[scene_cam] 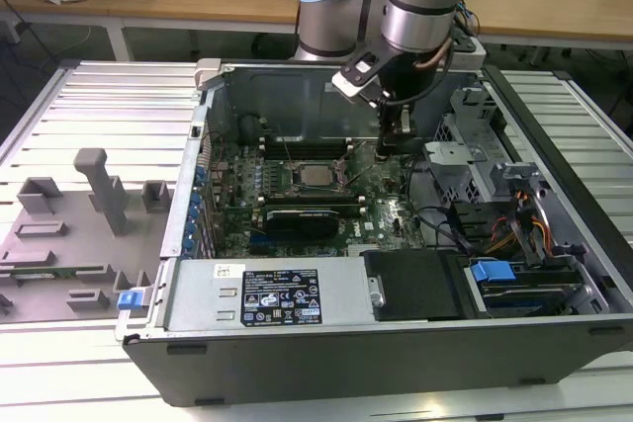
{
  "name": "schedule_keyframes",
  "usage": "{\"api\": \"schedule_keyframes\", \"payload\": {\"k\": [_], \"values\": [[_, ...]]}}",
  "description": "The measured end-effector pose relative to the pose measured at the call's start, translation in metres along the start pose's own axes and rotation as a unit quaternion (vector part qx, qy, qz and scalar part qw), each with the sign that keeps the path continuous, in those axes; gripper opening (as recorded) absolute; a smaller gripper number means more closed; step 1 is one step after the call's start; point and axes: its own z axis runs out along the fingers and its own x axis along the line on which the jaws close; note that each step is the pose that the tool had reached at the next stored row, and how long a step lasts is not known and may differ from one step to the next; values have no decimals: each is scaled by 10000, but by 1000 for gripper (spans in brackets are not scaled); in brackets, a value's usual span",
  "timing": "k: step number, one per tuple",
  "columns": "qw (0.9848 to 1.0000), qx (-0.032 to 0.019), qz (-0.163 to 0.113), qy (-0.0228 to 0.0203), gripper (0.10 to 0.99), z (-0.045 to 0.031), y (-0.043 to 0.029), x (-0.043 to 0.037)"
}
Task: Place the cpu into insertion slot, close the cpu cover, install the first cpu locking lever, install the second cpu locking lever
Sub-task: 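Close the cpu cover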
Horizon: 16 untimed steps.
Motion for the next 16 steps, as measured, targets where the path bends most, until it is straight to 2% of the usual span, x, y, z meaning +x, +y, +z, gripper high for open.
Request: {"api": "schedule_keyframes", "payload": {"k": [1, 2, 5, 9, 13, 14, 16], "values": [[10000, 0, 0, 17, 106, 6, 0, 0], [10000, 0, 0, 53, 106, 17, 0, 1], [10000, 1, 1, 97, 106, 45, 0, 5], [9999, 1, 1, 109, 106, 102, -1, 16], [9999, 4, 1, 112, 106, 103, -1, 17], [9999, 58, 4, 119, 106, 106, -1, 16], [9993, 343, 13, 143, 106, 109, 8, 16]]}}
